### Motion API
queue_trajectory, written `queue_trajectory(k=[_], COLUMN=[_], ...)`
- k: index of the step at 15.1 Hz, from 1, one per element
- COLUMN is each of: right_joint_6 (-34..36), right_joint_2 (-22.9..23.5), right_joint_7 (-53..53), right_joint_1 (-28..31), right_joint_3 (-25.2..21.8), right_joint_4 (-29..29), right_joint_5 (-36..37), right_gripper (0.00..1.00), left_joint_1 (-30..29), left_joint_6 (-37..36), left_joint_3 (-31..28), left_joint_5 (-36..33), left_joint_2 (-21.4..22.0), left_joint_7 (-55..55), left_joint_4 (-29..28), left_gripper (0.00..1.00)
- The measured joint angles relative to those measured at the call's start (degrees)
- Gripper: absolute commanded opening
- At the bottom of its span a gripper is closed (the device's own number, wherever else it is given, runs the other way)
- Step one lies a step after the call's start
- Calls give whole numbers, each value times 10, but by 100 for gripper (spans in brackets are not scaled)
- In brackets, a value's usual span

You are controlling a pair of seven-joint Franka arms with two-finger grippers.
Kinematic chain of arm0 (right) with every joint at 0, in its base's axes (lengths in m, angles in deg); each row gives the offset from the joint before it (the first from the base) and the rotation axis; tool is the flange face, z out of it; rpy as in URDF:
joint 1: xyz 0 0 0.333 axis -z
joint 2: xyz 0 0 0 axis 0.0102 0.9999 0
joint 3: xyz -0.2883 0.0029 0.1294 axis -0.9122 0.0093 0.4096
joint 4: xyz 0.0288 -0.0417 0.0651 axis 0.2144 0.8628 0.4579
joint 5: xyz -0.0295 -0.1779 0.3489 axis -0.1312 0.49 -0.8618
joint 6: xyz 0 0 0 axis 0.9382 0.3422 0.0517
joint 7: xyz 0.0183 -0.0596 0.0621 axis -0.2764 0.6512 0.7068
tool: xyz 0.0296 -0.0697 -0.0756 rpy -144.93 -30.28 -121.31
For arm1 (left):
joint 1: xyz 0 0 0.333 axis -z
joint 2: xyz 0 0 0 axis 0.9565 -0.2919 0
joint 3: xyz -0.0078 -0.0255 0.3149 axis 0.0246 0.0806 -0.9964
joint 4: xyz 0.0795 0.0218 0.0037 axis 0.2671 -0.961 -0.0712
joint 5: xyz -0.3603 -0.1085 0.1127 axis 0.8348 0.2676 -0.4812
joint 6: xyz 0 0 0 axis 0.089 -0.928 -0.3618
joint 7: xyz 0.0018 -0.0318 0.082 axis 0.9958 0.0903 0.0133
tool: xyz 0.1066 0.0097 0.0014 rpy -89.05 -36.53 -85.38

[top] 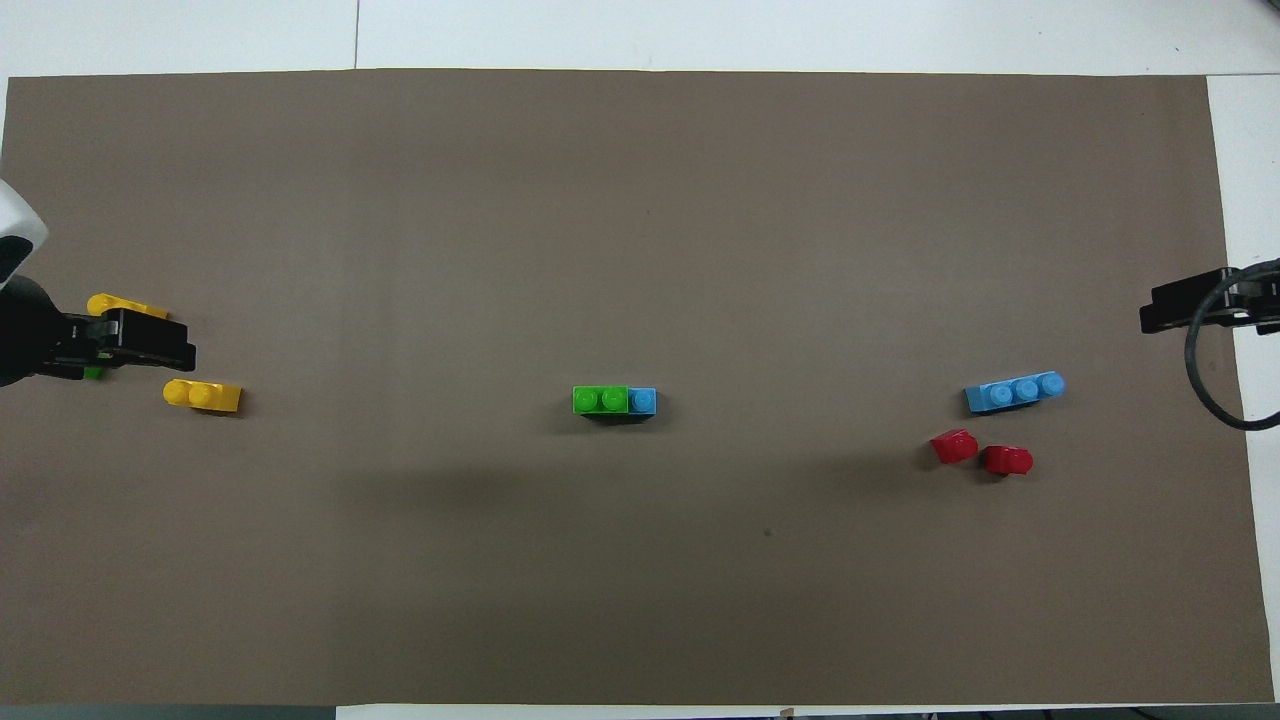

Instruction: Remove green block with left arm and hold with right

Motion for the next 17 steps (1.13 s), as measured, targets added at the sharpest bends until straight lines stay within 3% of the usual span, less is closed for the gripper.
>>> queue_trajectory(k=[6,12,17], right_joint_6=[-2,-38,-57], right_joint_2=[0,2,8], right_joint_7=[-30,-341,-592], right_joint_1=[1,-19,-46], right_joint_3=[1,12,13], right_joint_4=[1,34,73], right_joint_5=[0,-43,-138], right_gripper=[100,99,99], left_joint_1=[0,1,52], left_joint_6=[-2,-1,37], left_joint_3=[2,9,13], left_joint_5=[0,2,8], left_joint_2=[0,5,13], left_joint_7=[-2,-75,-299], left_joint_4=[-2,-12,-39], left_gripper=[100,100,100])
